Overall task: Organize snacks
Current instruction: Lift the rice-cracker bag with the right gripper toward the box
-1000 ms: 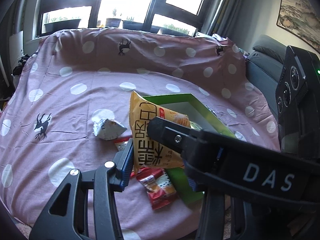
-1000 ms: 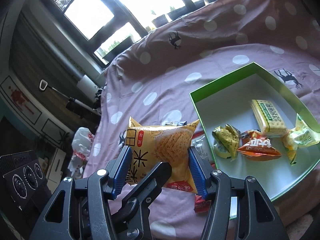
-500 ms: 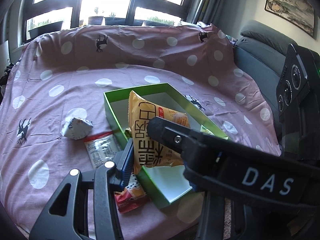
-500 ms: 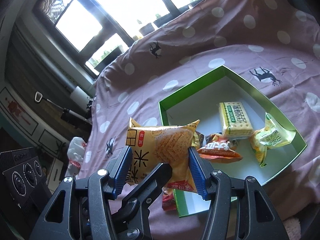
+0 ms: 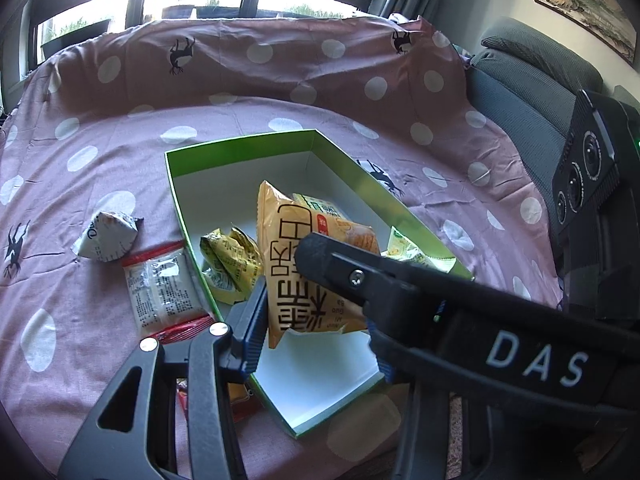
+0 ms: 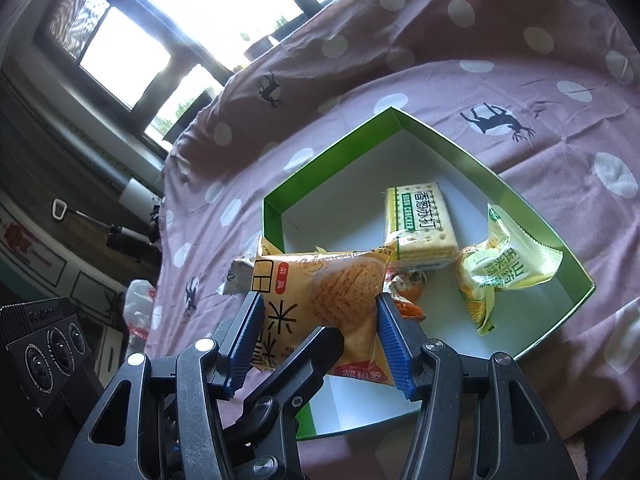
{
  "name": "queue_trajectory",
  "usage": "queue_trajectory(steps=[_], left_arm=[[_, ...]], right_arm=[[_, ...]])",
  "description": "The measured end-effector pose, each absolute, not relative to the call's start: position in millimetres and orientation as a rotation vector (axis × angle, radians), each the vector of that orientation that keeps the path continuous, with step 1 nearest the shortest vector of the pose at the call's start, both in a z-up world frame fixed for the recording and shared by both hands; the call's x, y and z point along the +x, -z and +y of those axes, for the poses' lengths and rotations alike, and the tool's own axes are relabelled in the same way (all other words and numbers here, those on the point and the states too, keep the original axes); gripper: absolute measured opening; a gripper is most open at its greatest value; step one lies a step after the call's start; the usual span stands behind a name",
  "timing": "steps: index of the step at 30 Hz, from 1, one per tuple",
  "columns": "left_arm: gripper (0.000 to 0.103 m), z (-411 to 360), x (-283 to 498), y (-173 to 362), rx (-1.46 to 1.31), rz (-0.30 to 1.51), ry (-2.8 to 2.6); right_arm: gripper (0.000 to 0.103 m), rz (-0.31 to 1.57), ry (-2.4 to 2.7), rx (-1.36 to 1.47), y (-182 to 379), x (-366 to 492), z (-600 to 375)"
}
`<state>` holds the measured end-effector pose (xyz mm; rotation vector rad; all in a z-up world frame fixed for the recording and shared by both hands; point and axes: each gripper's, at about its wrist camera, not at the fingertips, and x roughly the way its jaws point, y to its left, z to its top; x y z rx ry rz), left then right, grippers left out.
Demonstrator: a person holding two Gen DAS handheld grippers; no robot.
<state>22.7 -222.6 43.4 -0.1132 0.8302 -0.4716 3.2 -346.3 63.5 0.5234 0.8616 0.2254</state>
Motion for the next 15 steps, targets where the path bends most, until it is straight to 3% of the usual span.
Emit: queue_trajectory(steps=[15], left_arm=[[0.045, -231.3, 33.9, -32.4, -0.138, 0.884, 0.514]], right_arm=[[0.06, 0.875, -0.168, 0.54, -54.7, 9.9, -357.4]])
